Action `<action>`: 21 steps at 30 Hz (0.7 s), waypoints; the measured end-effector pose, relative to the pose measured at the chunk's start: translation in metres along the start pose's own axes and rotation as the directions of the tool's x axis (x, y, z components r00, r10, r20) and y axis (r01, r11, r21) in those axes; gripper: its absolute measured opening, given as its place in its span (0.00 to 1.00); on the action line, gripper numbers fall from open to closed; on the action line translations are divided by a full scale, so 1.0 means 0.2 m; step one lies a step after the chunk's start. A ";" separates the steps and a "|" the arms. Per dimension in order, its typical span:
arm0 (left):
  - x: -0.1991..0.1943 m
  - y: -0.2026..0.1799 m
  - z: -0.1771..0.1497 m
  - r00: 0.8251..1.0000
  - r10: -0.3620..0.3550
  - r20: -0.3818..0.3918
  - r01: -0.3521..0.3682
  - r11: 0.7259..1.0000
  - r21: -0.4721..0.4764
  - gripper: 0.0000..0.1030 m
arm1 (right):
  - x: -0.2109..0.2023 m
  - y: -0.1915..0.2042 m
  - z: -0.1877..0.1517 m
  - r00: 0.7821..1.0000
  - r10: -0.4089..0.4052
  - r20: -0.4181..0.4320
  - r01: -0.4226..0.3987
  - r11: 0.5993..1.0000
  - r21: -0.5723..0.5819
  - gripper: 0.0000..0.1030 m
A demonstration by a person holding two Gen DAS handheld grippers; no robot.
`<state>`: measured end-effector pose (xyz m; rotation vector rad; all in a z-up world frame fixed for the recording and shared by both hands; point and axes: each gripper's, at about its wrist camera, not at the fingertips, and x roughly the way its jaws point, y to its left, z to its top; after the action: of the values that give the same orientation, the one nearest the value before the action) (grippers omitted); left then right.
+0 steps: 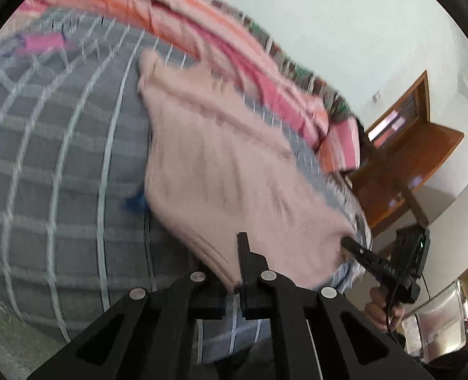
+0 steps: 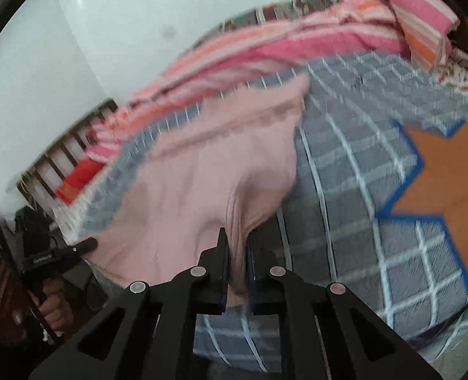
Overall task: Fold small clothes
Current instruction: 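Lower the fold onto the sweater and open both tools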
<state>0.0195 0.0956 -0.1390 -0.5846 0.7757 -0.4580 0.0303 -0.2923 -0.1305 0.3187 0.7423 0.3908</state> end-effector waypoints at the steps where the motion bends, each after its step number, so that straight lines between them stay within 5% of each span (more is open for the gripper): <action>1: -0.02 -0.02 0.06 1.000 0.009 0.024 -0.009 1.000 0.009 0.06 | -0.01 0.01 0.04 1.000 0.000 0.017 0.000 1.000 0.000 0.09; 6: -0.05 -0.16 0.35 0.989 0.091 0.117 -0.100 0.992 0.074 0.06 | -0.01 0.08 0.30 0.994 -0.019 0.104 0.017 1.000 0.014 0.09; 10: 0.02 -0.26 0.54 0.965 0.188 0.185 -0.215 0.967 0.139 0.06 | 0.05 0.13 0.49 0.986 -0.049 0.157 0.046 0.999 0.024 0.09; 21: 0.39 -0.16 0.91 0.943 0.282 0.176 -0.297 0.953 0.065 0.06 | 0.43 0.00 0.86 0.988 -0.084 0.133 0.067 0.990 0.127 0.09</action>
<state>0.2018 0.0835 -0.0538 -0.4090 0.6656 -0.1690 0.2099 -0.2785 -0.0619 0.4279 0.6415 0.2490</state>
